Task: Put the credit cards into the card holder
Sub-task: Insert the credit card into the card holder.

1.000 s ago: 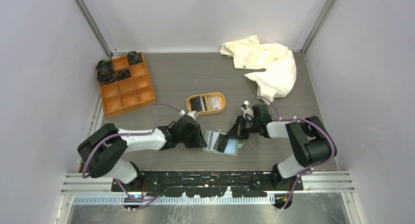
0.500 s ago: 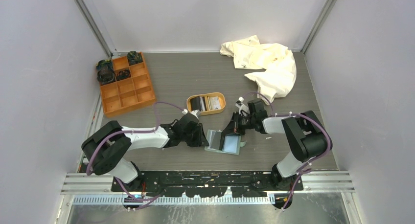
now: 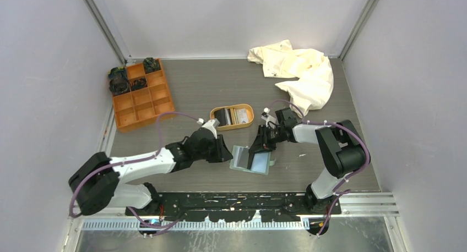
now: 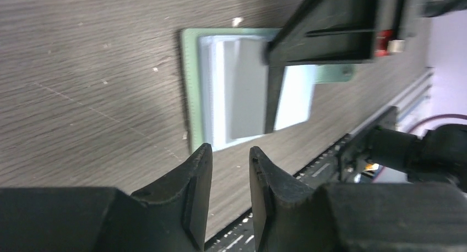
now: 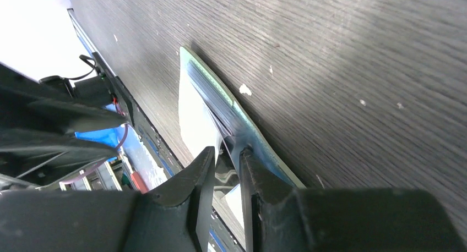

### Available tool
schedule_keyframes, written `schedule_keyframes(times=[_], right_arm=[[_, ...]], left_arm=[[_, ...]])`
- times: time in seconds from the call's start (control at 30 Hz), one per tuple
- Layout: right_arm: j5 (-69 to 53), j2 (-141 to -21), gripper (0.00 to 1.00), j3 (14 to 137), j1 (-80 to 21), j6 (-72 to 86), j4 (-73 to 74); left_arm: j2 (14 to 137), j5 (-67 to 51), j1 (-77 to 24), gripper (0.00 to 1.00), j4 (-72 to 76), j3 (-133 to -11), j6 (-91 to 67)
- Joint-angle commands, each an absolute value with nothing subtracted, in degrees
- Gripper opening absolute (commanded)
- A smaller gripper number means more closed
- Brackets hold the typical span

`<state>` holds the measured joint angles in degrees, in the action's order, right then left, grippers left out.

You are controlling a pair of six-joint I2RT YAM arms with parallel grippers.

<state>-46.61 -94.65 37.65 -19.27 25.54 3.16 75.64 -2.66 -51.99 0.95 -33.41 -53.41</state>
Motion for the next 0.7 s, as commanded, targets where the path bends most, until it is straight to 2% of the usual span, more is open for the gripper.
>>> schedule_keyframes(times=[0.0,0.2,0.4,0.67], right_arm=[[-47.79,-94.81,0.29,40.08,-19.13,23.38,5.01],[-48.16,-95.49,0.30,40.46,-19.16,23.73,5.05],[-48.01,-95.49,0.30,40.50,-19.20,23.75,5.15],[-47.57,-95.61,0.30,40.93,-19.16,23.30,6.03]], left_arm=[[68.74,-0.51,-53.55,0.33,5.90,-32.19,-51.81],[72.41,5.28,-62.04,0.32,10.35,-36.59,-50.39],[82.08,13.43,-68.34,0.31,1.99,-47.37,-47.55],[96.03,13.76,-70.20,0.28,-11.04,-61.73,-46.71]])
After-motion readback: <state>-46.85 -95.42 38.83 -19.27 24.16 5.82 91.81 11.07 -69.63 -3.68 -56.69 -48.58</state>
